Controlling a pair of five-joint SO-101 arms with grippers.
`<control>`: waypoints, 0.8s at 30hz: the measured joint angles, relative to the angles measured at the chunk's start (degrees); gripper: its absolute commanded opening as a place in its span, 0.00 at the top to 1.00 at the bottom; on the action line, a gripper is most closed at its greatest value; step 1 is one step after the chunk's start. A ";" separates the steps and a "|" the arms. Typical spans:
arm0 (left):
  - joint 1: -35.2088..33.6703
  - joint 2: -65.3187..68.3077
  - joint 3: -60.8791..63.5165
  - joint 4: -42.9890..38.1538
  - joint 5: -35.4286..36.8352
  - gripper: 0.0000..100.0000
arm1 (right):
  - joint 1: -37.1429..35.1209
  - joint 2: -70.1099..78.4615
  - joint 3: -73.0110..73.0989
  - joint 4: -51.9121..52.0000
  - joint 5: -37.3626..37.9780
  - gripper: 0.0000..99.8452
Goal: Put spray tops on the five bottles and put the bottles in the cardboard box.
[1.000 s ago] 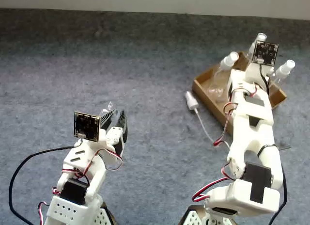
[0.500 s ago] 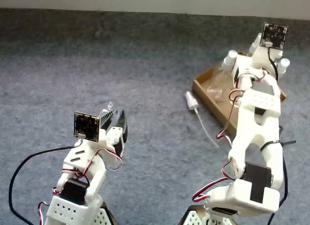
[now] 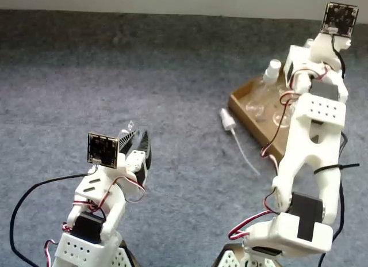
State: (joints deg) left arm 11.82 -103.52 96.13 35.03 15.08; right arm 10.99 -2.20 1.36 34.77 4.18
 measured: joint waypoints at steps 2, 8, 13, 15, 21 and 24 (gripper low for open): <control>0.00 0.00 0.00 0.00 0.00 0.96 | 0.00 0.00 -2.90 3.08 0.00 0.73; -2.20 0.00 0.00 0.00 0.00 0.96 | -1.05 0.00 -14.59 16.35 0.00 0.73; -8.79 0.00 0.00 0.00 0.00 0.96 | -5.89 0.00 -23.38 31.12 0.00 0.73; -10.73 0.00 0.00 0.00 0.00 0.96 | -9.14 0.00 -25.76 37.19 0.00 0.73; -13.19 0.00 0.00 0.00 0.00 0.96 | -18.20 0.00 -27.52 52.75 0.09 0.73; -13.54 0.00 0.00 0.00 0.00 0.96 | -22.33 0.00 -27.60 56.18 0.09 0.73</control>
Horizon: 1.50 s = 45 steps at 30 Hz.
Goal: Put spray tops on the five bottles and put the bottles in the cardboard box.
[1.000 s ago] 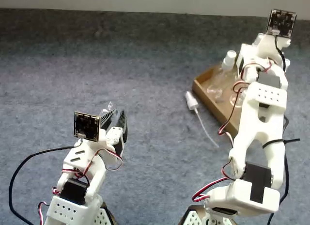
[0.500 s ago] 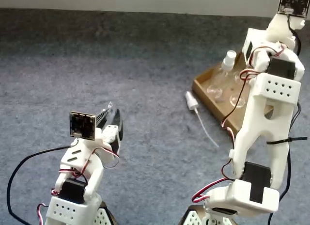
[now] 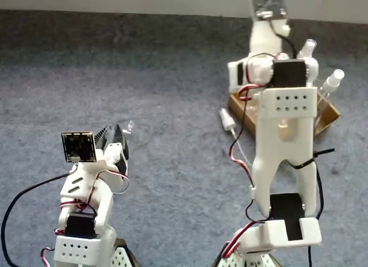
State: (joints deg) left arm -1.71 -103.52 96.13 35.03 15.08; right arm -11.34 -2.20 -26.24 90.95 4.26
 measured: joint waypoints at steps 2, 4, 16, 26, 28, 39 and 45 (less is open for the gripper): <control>-2.29 0.00 0.00 -0.18 0.00 0.96 | -2.81 0.00 0.00 1.05 0.00 0.73; -5.71 0.00 0.00 -2.37 0.00 0.96 | -5.80 0.00 0.00 2.29 0.00 0.73; -21.45 0.00 0.00 -10.81 0.00 1.00 | -30.07 -0.09 12.13 -2.46 0.00 0.73; -35.60 0.00 0.00 -8.09 0.00 1.00 | -39.74 0.00 28.84 -21.63 -0.62 0.73; -38.42 0.00 0.00 -5.19 0.00 1.00 | -41.41 0.00 30.24 -25.76 -5.27 0.73; -38.15 0.00 0.00 -0.97 0.00 1.00 | -42.37 0.00 31.65 -35.60 -47.91 0.72; -36.66 0.00 0.00 -0.88 0.00 1.00 | -42.20 0.00 34.02 -36.40 -58.02 0.72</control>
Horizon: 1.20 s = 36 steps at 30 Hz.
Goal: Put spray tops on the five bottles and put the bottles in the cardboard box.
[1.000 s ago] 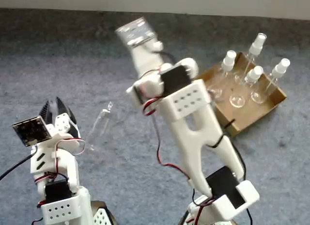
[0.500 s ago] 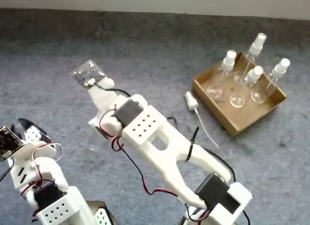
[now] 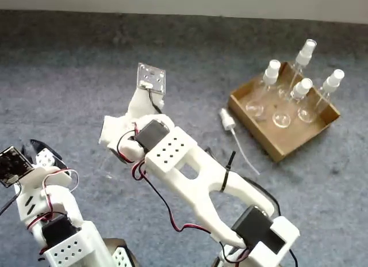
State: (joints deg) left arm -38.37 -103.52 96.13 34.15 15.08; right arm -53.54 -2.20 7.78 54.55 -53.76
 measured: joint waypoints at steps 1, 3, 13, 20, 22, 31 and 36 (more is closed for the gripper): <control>0.09 0.00 0.00 0.26 0.00 1.00 | 0.00 0.00 1.32 -1.05 -0.18 0.72; 0.18 0.00 0.00 1.32 0.00 1.00 | -0.09 0.00 4.48 -4.40 -0.44 0.72; 0.35 0.00 0.00 1.58 0.00 1.00 | -2.29 0.00 22.33 -27.87 -0.62 0.72; 0.35 0.00 0.00 1.58 0.00 1.00 | -3.16 0.00 28.92 -42.90 -0.62 0.72; 0.35 0.00 0.00 1.58 0.00 1.00 | -3.16 0.00 30.07 -45.19 -0.62 0.72; 0.35 0.00 0.00 1.58 0.00 1.00 | -3.16 0.00 31.12 -46.77 -0.62 0.73; 0.35 0.00 0.00 2.11 0.00 1.00 | -3.16 0.00 32.97 -46.77 -0.62 0.73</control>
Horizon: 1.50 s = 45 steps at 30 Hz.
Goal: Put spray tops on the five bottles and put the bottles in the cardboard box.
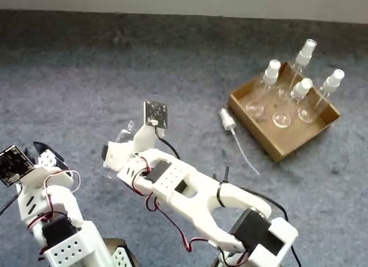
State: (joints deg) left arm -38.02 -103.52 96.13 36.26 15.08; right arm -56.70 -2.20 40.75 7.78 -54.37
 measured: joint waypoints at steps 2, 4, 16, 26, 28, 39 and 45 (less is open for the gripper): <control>0.00 0.00 0.00 0.70 0.00 1.00 | 0.00 0.00 1.05 0.00 0.00 0.73; 0.00 0.00 0.00 0.88 0.00 1.00 | 0.00 0.00 1.41 0.00 0.00 0.73; 2.99 0.00 0.00 1.05 0.00 1.00 | 1.32 3.87 0.88 -1.41 -0.18 0.73; 3.16 0.00 0.00 1.85 0.00 1.00 | 2.20 3.96 0.70 -1.58 7.21 0.94; 3.34 0.00 0.00 2.46 0.00 1.00 | 2.99 3.96 0.70 -1.58 7.38 0.96; 3.43 0.00 0.00 2.55 0.00 1.00 | 10.64 5.27 0.97 0.70 23.56 0.96; 3.43 0.00 0.00 2.55 0.00 1.00 | 12.22 5.27 0.97 7.91 37.63 0.94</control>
State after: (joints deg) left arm -34.59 -103.52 96.13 38.81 15.08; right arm -44.48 3.08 41.71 15.69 -16.75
